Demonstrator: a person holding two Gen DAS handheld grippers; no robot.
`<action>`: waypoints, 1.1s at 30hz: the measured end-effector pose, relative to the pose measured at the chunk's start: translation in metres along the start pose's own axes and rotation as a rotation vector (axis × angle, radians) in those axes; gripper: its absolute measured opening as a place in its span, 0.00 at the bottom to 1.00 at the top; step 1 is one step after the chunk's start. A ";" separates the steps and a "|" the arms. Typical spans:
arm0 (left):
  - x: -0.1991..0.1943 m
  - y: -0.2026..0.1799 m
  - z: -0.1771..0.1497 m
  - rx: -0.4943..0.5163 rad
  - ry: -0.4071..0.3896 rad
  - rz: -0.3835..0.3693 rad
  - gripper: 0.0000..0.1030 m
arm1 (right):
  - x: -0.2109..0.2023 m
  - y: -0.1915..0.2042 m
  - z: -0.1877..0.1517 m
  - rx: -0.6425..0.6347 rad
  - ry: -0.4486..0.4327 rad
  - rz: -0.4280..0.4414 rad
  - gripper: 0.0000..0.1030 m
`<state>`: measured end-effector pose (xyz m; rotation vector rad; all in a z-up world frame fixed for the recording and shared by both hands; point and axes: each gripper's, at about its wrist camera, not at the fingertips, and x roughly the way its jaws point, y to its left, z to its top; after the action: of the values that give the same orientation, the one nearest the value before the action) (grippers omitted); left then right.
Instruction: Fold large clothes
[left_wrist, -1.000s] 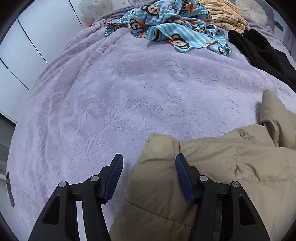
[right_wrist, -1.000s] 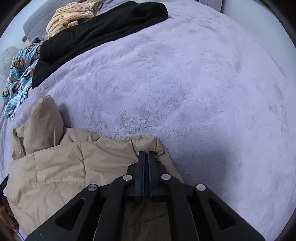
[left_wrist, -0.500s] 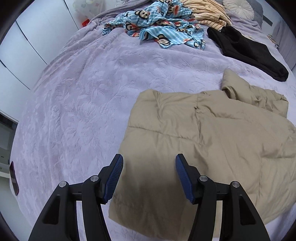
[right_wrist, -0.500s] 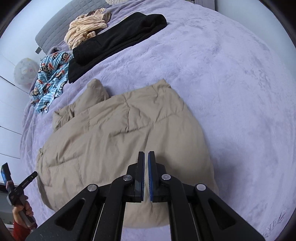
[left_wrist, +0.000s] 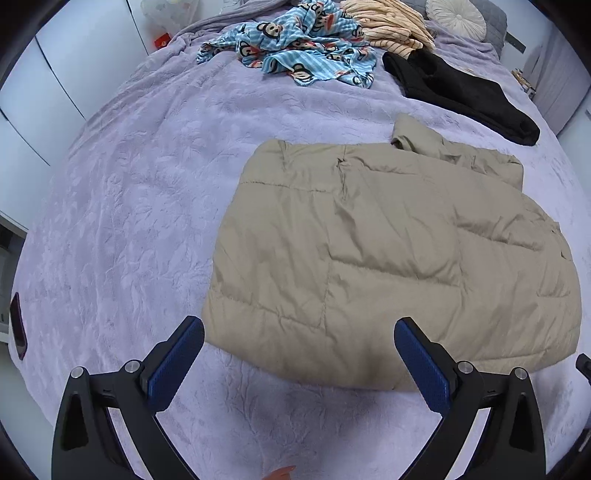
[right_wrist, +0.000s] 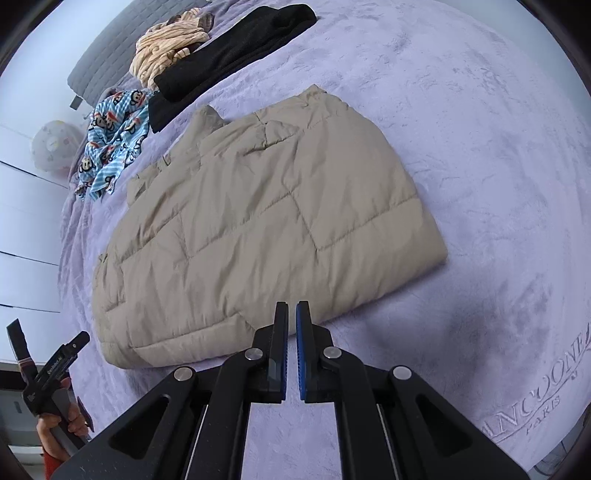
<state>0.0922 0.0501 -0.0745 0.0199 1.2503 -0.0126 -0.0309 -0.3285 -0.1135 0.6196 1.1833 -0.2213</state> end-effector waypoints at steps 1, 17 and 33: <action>-0.001 -0.001 -0.004 0.004 0.002 0.002 1.00 | -0.001 -0.001 -0.004 0.003 0.002 0.002 0.05; 0.043 -0.009 -0.054 0.037 0.090 0.003 1.00 | 0.041 -0.023 -0.039 0.080 0.024 0.116 0.78; 0.068 0.014 -0.058 -0.129 0.093 -0.238 1.00 | 0.081 -0.030 -0.032 0.219 0.009 0.286 0.88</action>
<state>0.0585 0.0650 -0.1571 -0.2424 1.3388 -0.1379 -0.0398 -0.3230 -0.2050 0.9732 1.0721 -0.1057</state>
